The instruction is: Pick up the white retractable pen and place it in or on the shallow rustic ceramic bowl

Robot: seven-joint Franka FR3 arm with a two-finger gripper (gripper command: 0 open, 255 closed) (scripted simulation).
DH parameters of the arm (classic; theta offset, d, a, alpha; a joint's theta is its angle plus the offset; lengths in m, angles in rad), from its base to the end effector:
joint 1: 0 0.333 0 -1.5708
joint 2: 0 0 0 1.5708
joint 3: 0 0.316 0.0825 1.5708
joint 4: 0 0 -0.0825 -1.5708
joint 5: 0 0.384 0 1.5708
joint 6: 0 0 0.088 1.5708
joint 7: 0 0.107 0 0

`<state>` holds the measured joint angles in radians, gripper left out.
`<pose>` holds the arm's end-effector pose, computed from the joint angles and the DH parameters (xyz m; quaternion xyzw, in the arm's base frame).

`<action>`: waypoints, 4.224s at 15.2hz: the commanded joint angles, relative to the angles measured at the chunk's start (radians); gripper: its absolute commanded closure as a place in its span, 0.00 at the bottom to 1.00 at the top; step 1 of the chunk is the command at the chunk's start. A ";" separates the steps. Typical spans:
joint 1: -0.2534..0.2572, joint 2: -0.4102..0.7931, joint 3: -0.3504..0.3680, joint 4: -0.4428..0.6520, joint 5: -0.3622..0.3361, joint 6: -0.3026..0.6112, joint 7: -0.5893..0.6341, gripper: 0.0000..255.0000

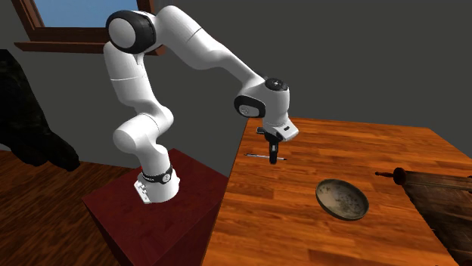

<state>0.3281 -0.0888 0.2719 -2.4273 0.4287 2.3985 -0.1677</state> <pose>0.3966 0.2749 0.3451 -0.9643 -0.2248 0.0004 0.1398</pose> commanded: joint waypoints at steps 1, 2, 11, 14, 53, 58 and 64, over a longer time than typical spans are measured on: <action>0.004 0.016 0.004 -0.006 0.004 0.024 -0.002 0.00; 0.004 0.016 0.004 -0.006 0.004 0.024 -0.002 0.00; 0.004 0.016 0.004 -0.006 0.004 0.024 -0.002 1.00; 0.004 0.016 0.005 -0.007 0.005 0.024 -0.002 1.00; -0.097 0.179 -0.102 0.551 -0.141 -0.400 -0.007 1.00; -0.124 0.351 -0.128 0.793 -0.172 -0.482 -0.033 1.00; -0.149 0.605 -0.151 1.183 -0.204 -0.631 -0.050 1.00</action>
<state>0.1810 0.4698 0.1238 -1.3209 0.2306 1.7993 -0.2183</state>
